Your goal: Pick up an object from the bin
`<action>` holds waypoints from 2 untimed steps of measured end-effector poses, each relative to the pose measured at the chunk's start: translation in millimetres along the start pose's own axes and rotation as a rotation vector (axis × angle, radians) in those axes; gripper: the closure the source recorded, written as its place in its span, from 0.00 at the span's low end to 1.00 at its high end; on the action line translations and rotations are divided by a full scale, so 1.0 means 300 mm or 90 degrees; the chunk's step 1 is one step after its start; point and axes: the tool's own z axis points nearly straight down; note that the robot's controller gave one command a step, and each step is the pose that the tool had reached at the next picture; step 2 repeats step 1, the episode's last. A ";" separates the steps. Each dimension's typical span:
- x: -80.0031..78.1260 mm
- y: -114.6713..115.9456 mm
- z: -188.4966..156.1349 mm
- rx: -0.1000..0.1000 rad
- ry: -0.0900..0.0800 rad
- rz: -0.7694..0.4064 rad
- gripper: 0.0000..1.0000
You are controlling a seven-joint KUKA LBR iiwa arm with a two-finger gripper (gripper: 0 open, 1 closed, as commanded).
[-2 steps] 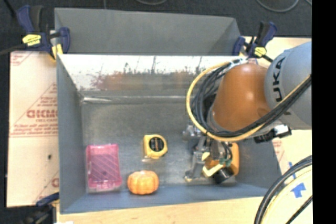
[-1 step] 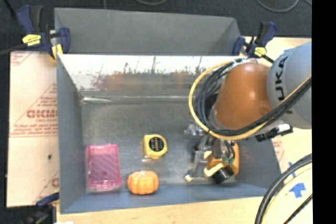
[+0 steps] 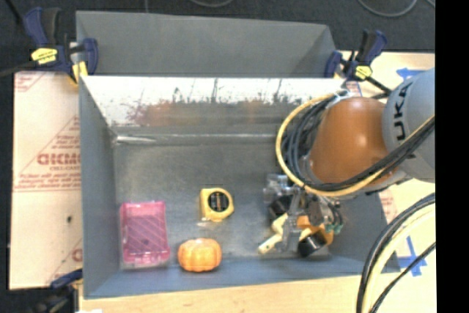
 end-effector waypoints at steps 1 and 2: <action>-0.079 -0.147 0.029 0.001 -0.001 -0.022 0.00; -0.079 -0.147 0.029 0.001 -0.001 -0.022 0.00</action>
Offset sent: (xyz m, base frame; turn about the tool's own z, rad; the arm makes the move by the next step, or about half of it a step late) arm -0.0038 -0.0582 -0.0449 -0.0564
